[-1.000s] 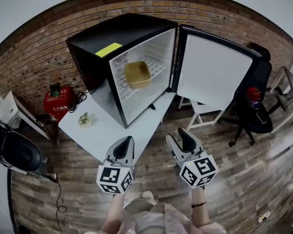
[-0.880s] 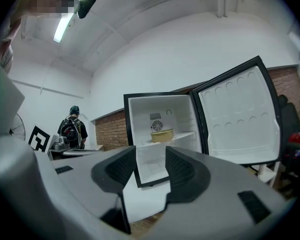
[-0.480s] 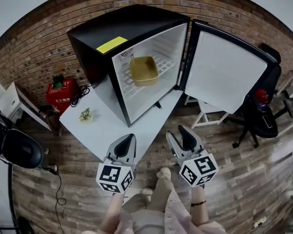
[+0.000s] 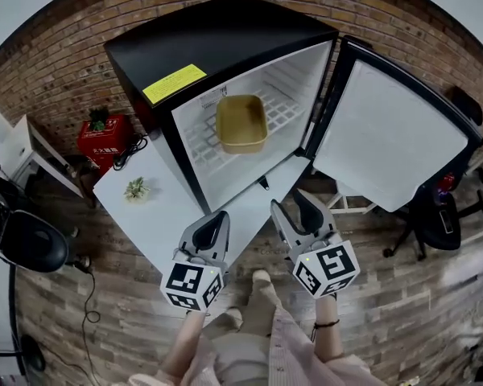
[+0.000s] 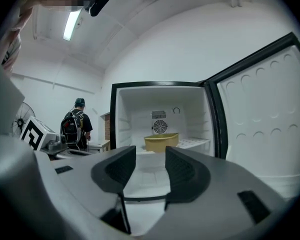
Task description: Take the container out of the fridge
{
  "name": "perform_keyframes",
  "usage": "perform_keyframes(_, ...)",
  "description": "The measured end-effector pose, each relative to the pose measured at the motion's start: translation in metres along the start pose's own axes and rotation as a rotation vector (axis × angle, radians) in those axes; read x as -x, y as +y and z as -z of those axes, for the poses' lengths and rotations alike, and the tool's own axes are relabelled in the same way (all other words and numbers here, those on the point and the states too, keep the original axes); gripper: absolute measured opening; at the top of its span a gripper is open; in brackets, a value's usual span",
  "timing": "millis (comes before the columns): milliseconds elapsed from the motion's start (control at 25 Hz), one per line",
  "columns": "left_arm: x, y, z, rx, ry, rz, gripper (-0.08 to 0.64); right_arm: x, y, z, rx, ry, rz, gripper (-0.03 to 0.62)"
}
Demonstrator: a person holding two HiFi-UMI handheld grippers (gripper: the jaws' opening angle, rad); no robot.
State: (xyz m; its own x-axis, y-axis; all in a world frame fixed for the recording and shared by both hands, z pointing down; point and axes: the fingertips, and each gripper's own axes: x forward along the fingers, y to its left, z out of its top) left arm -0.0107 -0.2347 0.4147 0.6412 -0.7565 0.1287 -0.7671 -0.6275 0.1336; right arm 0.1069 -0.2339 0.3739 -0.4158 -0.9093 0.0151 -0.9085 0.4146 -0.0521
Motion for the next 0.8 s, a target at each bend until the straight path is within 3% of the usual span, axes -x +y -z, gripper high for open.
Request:
perform_keyframes(320, -0.05, 0.003, -0.013, -0.016, -0.007, -0.043, -0.008, -0.051, -0.022, -0.024, 0.139, 0.003, -0.141, 0.17)
perform_keyframes(600, -0.061, 0.013, -0.022, -0.009, -0.009, -0.111, -0.008, -0.087, -0.022, -0.034, 0.271, 0.03, -0.284, 0.17)
perform_keyframes(800, -0.069, 0.022, -0.022, 0.005, -0.016, -0.154, -0.008, -0.105, -0.012, -0.027, 0.391, 0.111, -0.423, 0.17)
